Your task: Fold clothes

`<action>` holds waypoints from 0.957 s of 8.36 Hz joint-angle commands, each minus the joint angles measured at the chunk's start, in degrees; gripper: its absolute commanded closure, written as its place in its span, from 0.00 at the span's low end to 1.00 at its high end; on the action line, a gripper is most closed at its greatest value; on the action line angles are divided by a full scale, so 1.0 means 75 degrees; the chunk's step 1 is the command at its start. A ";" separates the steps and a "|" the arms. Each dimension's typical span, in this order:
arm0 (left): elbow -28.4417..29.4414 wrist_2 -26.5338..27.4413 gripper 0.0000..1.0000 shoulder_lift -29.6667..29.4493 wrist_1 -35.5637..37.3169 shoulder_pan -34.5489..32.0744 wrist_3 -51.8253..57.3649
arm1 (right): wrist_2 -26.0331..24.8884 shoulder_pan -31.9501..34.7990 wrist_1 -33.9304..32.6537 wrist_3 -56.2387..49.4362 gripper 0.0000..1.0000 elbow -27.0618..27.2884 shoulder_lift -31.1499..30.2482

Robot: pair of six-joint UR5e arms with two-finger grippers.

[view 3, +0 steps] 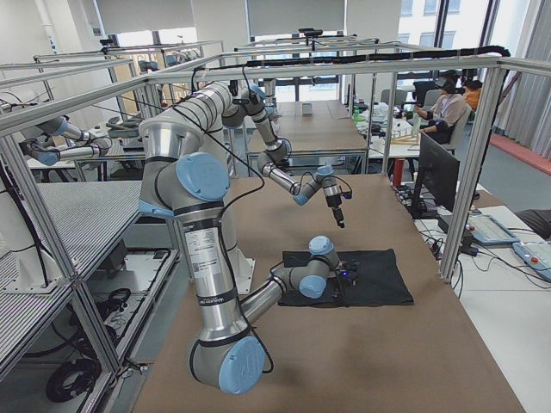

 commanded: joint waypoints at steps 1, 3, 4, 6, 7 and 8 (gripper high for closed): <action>-0.1296 0.0906 0.05 0.1040 -0.0013 0.1001 -0.1276 | -0.1318 -0.1213 0.1069 0.2310 0.06 0.0679 -0.0453; -0.1906 0.2194 0.05 0.1439 -0.0107 0.2242 -0.2388 | -0.2321 -0.2009 0.1105 0.4041 0.06 0.1217 -0.1130; -0.2083 0.2897 0.05 0.1639 -0.0107 0.2864 -0.2672 | -0.2712 -0.2384 0.1105 0.4212 0.06 0.1638 -0.1354; -0.2073 0.3964 0.05 0.1920 -0.0107 0.3803 -0.3585 | -0.3137 -0.2575 0.1105 0.4997 0.06 0.1888 -0.1474; -0.2050 0.4504 0.05 0.1968 -0.0107 0.4202 -0.4030 | -0.3137 -0.2564 0.1105 0.4999 0.06 0.1889 -0.1497; -0.2038 0.4741 0.05 0.1957 -0.0096 0.4484 -0.4475 | -0.3242 -0.2564 0.1105 0.4999 0.06 0.1877 -0.1509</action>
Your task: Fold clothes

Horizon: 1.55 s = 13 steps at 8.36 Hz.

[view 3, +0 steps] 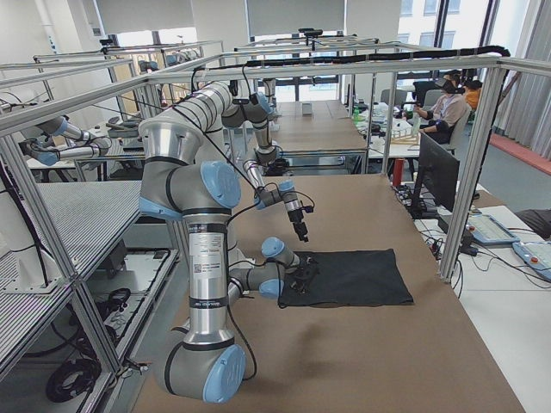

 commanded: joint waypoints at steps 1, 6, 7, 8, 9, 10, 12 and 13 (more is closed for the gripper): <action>0.0026 0.0846 0.05 0.0084 0.0011 0.0853 -0.1061 | -0.0203 -0.0038 0.0001 0.0130 0.06 0.0041 -0.0095; 0.0061 0.1712 0.16 -0.0057 0.0034 0.1499 -0.1647 | -0.0343 -0.0038 0.0013 0.0141 0.06 0.0053 -0.0201; 0.0049 0.1715 0.17 -0.0069 0.0046 0.1499 -0.1661 | -0.0355 -0.0038 0.0013 0.0141 0.06 0.0053 -0.0201; 0.0049 0.1715 0.16 -0.0045 0.0057 0.1453 -0.1661 | -0.0343 -0.0038 0.0013 0.0141 0.06 0.0064 -0.0201; 0.0049 0.1738 0.15 0.0013 0.0057 0.1418 -0.1661 | -0.0355 -0.0038 0.0013 0.0164 0.06 0.0064 -0.0201; 0.0049 0.1843 0.15 0.0025 0.0069 0.1417 -0.1661 | -0.0355 -0.0038 0.0036 0.0223 0.06 0.0064 -0.0201; 0.0061 0.1844 0.12 0.0025 0.0069 0.1417 -0.1661 | -0.0355 -0.0038 0.0036 0.0223 0.06 0.0064 -0.0201; 0.0119 0.1844 0.11 -0.0010 0.0069 0.1429 -0.1661 | -0.0355 -0.0038 0.0036 0.0223 0.06 0.0053 -0.0201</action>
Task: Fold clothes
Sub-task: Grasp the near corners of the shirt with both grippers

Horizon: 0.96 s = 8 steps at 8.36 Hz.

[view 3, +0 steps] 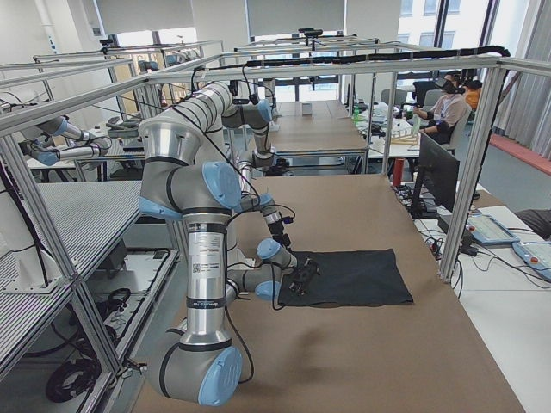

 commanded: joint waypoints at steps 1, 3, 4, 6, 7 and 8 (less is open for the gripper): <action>0.0221 0.0151 0.15 -0.0109 0.0013 0.0031 -0.0001 | -0.0012 0.0000 0.0002 0.0007 0.06 0.0000 0.0000; 0.0234 0.0328 0.66 -0.0192 0.0013 -0.0004 0.0011 | 0.0000 0.0000 0.0002 0.0007 0.06 -0.0011 0.0000; 0.0176 0.0328 0.95 -0.0204 0.0002 -0.0016 0.0000 | 0.0000 0.0000 0.0002 0.0007 0.06 0.0000 0.0000; -0.0104 0.0294 1.00 -0.0158 0.0002 -0.0097 0.0046 | 0.0000 -0.0012 0.0002 0.0019 0.06 0.0001 0.0012; -0.0152 0.0258 1.00 -0.0122 0.0013 -0.0098 0.0081 | 0.0000 -0.0058 -0.0067 0.0019 0.07 0.0001 0.0046; -0.0141 0.0258 1.00 -0.0157 0.0013 -0.0086 0.0093 | 0.0034 -0.0244 -0.0219 0.0019 0.09 -0.0034 0.0116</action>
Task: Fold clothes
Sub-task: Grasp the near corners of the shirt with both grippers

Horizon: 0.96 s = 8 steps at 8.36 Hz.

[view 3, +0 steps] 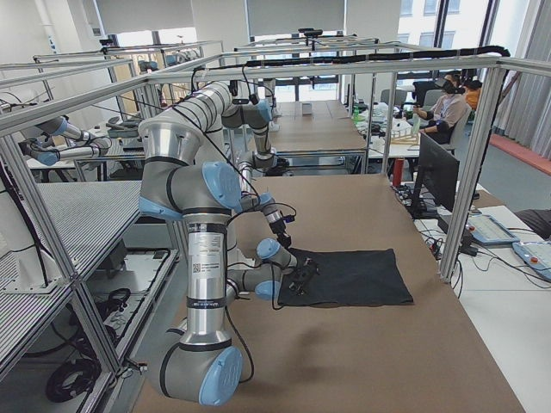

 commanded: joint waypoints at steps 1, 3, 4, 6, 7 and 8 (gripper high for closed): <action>-0.0047 -0.0027 1.00 -0.0014 0.0007 -0.0007 0.0053 | 0.0044 -0.0391 -0.0717 0.0165 0.09 -0.0009 0.0216; -0.0012 0.0008 1.00 -0.0038 0.0007 -0.0007 0.0065 | 0.0056 -0.0696 -0.2299 0.0961 0.09 -0.0091 0.0976; -0.0012 0.0020 1.00 -0.0026 0.0018 -0.0007 0.0065 | 0.0021 -0.0848 -0.2340 0.1590 0.09 -0.0219 0.1014; -0.0070 0.0043 1.00 -0.0061 0.0299 -0.0007 0.0065 | 0.0021 -0.0826 -0.2340 0.1679 0.06 -0.0826 0.1352; -0.0070 0.0043 1.00 -0.0061 0.0300 0.0004 0.0065 | 0.0021 -0.0791 -0.2317 0.1644 0.06 -0.1143 0.1645; -0.0093 0.0055 1.00 -0.0073 0.0300 0.0005 0.0065 | 0.0021 -0.0791 -0.2375 0.1690 0.06 -0.1320 0.1856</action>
